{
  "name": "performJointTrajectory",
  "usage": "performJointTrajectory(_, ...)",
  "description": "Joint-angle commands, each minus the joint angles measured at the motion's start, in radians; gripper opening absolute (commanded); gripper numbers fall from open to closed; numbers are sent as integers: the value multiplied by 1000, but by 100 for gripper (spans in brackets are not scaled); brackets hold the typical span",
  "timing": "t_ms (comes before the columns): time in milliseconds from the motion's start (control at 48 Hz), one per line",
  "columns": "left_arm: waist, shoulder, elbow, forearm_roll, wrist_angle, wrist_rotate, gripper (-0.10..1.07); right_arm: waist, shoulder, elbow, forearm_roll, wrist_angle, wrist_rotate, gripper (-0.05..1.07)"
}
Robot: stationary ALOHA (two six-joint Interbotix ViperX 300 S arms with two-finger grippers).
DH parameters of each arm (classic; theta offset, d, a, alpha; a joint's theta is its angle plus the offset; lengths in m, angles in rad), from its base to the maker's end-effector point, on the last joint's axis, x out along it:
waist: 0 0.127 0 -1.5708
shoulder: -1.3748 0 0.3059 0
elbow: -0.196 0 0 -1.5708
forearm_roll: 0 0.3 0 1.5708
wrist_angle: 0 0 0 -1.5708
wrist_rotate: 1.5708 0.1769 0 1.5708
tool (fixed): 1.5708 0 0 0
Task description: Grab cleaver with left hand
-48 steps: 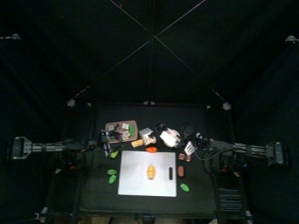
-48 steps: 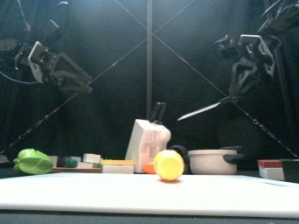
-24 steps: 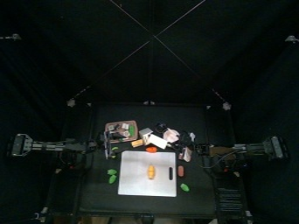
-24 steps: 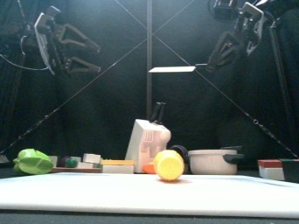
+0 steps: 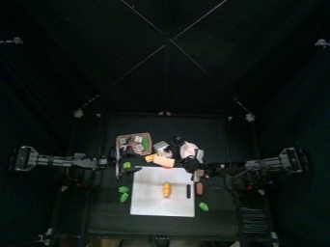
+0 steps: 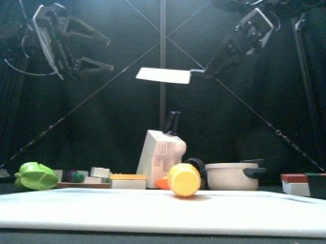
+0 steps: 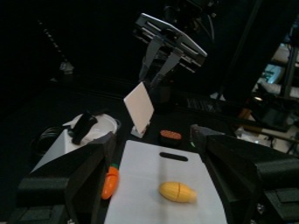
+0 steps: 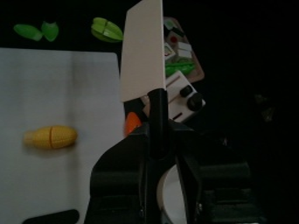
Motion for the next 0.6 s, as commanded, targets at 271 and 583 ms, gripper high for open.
performJointTrajectory(271,-5,153,-100,-20,-26,-5,101,8,18,-35,-60,5,3,54)
performJointTrajectory(583,-5,258,-132,-77,-89,-5,94,8,51,-40,-64,6,3,54)
